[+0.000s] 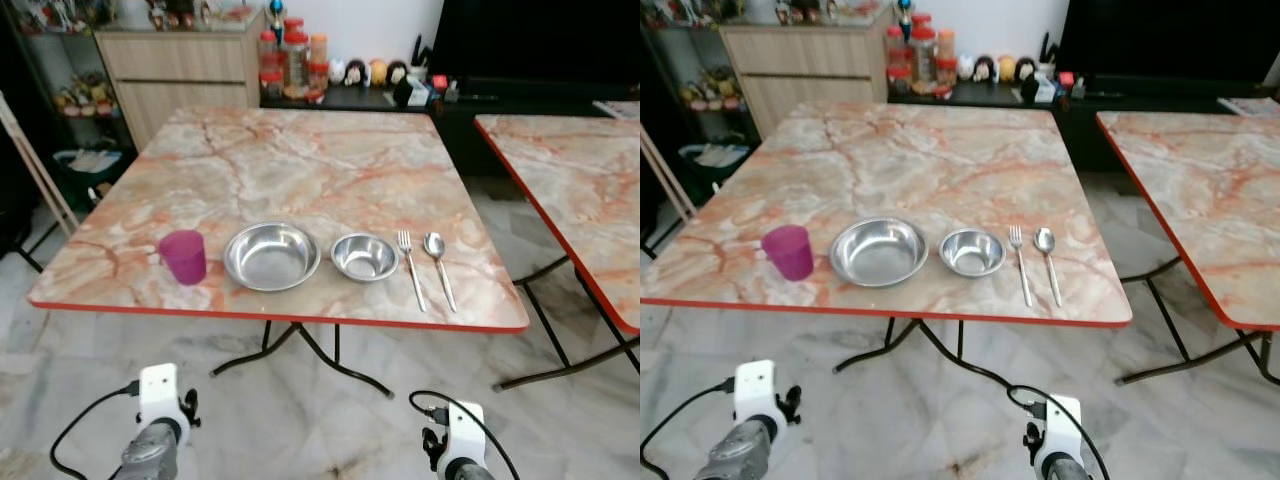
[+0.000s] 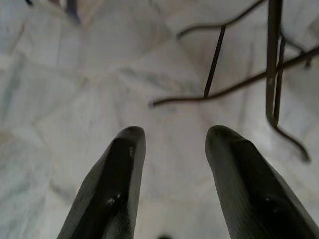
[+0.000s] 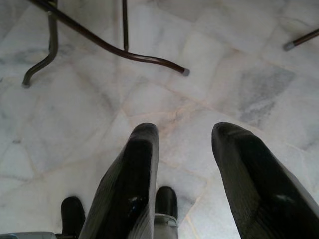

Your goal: Setting the table

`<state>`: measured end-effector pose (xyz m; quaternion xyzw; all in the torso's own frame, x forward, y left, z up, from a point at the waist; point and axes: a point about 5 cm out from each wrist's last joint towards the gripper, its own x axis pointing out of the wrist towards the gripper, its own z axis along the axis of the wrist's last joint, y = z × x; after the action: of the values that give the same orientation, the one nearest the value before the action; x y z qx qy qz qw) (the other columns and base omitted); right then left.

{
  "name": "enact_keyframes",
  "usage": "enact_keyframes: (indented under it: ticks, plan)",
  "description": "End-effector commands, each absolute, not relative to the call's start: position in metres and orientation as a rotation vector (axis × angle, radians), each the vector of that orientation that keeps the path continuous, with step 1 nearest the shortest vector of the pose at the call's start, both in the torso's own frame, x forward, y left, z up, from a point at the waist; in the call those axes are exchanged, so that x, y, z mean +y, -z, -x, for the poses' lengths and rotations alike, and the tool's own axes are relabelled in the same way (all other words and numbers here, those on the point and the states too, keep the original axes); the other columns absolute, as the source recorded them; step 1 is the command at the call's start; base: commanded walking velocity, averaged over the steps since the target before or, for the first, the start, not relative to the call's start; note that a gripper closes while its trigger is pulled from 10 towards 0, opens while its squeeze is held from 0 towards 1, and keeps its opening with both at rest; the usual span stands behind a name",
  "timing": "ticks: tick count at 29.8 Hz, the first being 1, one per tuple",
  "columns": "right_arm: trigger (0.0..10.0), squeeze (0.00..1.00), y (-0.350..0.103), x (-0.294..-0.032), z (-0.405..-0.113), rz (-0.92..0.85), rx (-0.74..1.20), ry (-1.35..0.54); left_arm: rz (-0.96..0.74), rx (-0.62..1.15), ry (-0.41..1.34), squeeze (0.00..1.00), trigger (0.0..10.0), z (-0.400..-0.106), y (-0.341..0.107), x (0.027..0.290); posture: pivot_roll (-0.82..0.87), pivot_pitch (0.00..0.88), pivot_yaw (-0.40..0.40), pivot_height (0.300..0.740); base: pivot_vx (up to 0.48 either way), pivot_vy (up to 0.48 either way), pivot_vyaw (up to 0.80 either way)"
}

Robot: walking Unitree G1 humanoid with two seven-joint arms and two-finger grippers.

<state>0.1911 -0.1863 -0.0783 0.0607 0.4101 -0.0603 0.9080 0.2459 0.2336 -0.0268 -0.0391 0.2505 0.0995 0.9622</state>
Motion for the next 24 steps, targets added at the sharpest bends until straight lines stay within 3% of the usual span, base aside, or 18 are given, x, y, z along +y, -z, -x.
enact_keyframes:
  ticks: [1,16,23,24]
  plan:
    - [10.0,0.00,0.078,-0.187,-0.192,-0.118,0.842,0.126,0.095,0.428,-0.163,1.00,10.0,-0.249,0.020,0.230,0.05,0.000,-0.025,0.740,0.000,0.000,0.00]
    - [10.0,0.00,0.079,-0.188,-0.190,-0.098,0.851,0.123,0.156,0.090,0.002,1.00,10.0,-0.261,-0.031,0.201,0.07,0.000,-0.030,0.740,0.000,0.000,0.00]
    - [10.0,0.00,0.078,-0.189,-0.191,-0.097,0.851,0.123,0.318,-0.045,0.072,1.00,10.0,-0.288,-0.082,0.183,0.06,0.000,-0.027,0.740,0.000,0.000,0.00]
    - [10.0,0.00,0.078,-0.189,-0.191,-0.097,0.851,0.124,0.342,-0.052,0.083,0.33,10.0,-0.291,-0.087,0.181,0.06,0.000,-0.025,0.740,0.000,0.000,0.00]
